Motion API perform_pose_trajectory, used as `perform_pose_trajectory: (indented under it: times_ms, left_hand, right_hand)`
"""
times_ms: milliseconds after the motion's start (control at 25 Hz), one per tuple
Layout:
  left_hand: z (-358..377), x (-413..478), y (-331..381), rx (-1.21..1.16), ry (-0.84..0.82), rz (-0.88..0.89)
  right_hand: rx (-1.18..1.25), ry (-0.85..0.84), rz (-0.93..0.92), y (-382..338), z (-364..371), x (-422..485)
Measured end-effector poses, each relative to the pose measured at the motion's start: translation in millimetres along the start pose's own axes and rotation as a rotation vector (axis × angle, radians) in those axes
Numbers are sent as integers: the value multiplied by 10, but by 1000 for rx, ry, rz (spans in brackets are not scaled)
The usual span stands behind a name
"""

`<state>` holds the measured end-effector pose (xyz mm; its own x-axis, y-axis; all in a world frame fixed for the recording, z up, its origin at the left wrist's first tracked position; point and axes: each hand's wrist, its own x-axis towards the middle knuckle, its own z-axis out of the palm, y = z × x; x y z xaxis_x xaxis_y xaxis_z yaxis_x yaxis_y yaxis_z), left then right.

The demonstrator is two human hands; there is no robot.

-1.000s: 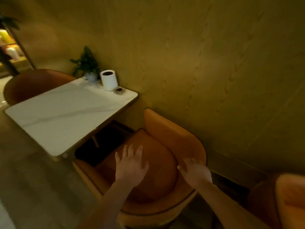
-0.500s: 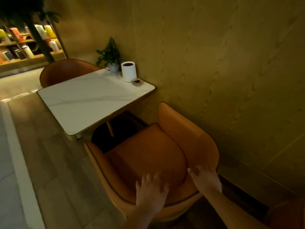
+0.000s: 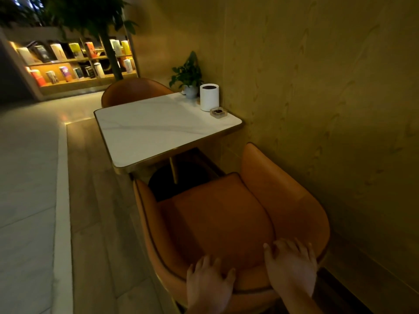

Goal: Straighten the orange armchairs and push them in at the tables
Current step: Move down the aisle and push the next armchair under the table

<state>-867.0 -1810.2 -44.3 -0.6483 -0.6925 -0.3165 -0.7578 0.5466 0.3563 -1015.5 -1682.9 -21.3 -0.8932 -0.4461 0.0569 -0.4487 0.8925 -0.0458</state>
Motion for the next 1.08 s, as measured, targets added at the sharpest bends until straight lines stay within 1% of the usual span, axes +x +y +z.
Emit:
perform_pose_trajectory:
  times_ms: [160, 400, 560, 680, 840, 960, 1080]
  left_hand:
    - [11, 101, 125, -67, 17, -101]
    - [65, 271, 316, -7, -2, -115]
    - [56, 428, 448, 26, -17, -84]
    - [97, 516, 502, 27, 43, -59]
    - [125, 625, 541, 42, 148, -5]
    - [116, 727, 604, 1, 163, -38]
    - [108, 847, 684, -52, 177, -47]
  right_hand:
    - [20, -1, -29, 36, 20, 151]
    - [28, 67, -82, 109, 54, 463]
    - [-30, 51, -145, 170, 49, 661]
    - [-37, 26, -214, 171, 55, 804]
    - [35, 103, -276, 187, 117, 982]
    - [70, 135, -280, 196, 153, 1134]
    - [66, 122, -293, 208, 165, 1332]
